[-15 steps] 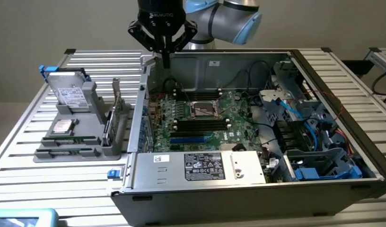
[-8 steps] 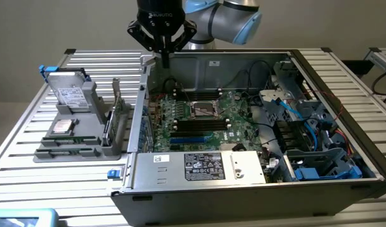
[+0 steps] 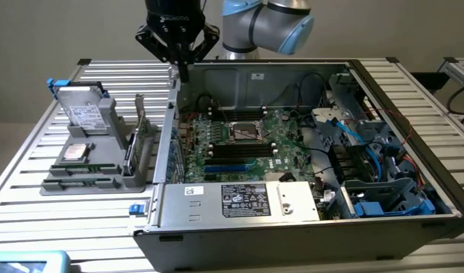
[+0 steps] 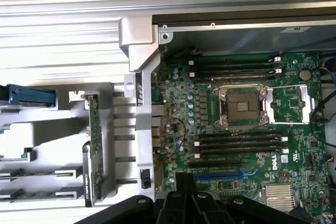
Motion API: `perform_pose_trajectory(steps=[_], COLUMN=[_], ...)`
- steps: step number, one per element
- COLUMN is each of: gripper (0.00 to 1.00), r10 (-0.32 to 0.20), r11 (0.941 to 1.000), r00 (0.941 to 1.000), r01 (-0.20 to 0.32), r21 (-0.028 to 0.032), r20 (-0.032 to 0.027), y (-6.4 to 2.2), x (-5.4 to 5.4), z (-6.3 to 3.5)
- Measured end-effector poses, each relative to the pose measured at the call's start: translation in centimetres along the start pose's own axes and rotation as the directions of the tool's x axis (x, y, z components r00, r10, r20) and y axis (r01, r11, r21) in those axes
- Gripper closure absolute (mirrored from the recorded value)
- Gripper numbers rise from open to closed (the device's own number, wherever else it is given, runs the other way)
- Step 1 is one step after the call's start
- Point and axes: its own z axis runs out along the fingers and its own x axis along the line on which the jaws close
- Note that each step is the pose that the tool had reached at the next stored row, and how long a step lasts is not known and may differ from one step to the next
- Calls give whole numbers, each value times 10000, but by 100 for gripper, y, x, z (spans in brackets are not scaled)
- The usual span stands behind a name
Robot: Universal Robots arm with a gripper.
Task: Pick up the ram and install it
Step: 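Reach for the ram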
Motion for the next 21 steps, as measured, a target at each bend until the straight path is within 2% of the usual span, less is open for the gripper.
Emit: perform_pose_trajectory(steps=[14, 21], gripper=[89, 89], r10=[1, 6], r11=[10000, 10000], r00=[10000, 10000], r01=[-1, -6], r21=[0, 7], r20=[-12, -93], y=[-219, -322], x=[431, 599], z=[-15, -14])
